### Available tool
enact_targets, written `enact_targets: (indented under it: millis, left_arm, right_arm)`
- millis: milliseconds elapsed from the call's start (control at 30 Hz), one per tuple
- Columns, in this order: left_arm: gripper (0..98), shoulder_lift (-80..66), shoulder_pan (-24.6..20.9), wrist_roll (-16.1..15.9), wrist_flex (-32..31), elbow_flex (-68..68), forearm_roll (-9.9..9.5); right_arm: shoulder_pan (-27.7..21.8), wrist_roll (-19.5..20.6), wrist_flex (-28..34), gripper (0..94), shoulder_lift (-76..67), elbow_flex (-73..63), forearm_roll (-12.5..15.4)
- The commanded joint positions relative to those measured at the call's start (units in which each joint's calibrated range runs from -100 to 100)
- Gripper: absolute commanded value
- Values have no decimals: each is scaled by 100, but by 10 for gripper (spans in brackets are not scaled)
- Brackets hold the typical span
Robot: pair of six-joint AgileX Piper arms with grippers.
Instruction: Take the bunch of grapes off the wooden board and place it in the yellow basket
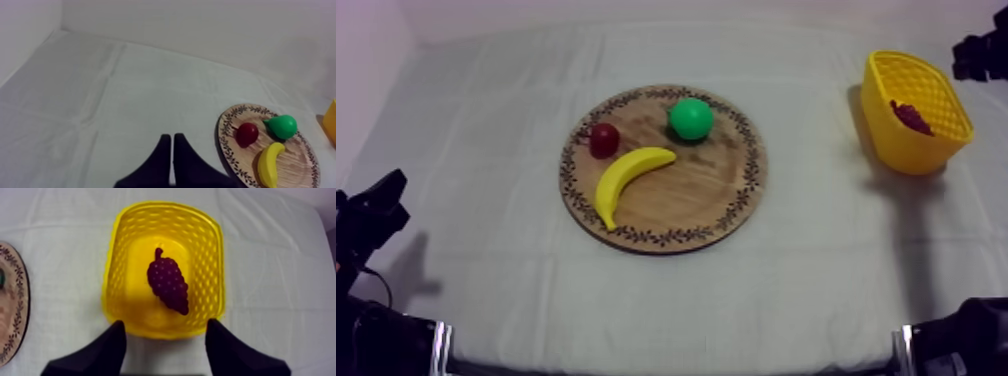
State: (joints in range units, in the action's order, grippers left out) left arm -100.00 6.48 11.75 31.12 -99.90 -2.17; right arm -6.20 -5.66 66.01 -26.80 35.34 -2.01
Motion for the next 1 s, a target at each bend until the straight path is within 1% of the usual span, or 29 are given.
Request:
enact_targets:
  millis: [0,100,200,500,800,967]
  left_arm:
    - [1,0,-1,0,0,1,0]
    - [1,0,-1,0,0,1,0]
    - [1,0,-1,0,0,1,0]
    - [1,0,-1,0,0,1,0]
    - [1,0,-1,0,0,1,0]
    - [1,0,-1,0,0,1,0]
  right_arm:
    - [26,37,-76,387,-880,523,-1]
    - [85,82,-179,336,-1494,965,7]
    - [156,138,-457,288,-2099,1490,-5]
    - [326,203,-1952,142,-3889,3628,-10]
    - [387,118,-3092,68,-5401,5242,173]
    - [373,66,-3474,20,-6232,5857,342]
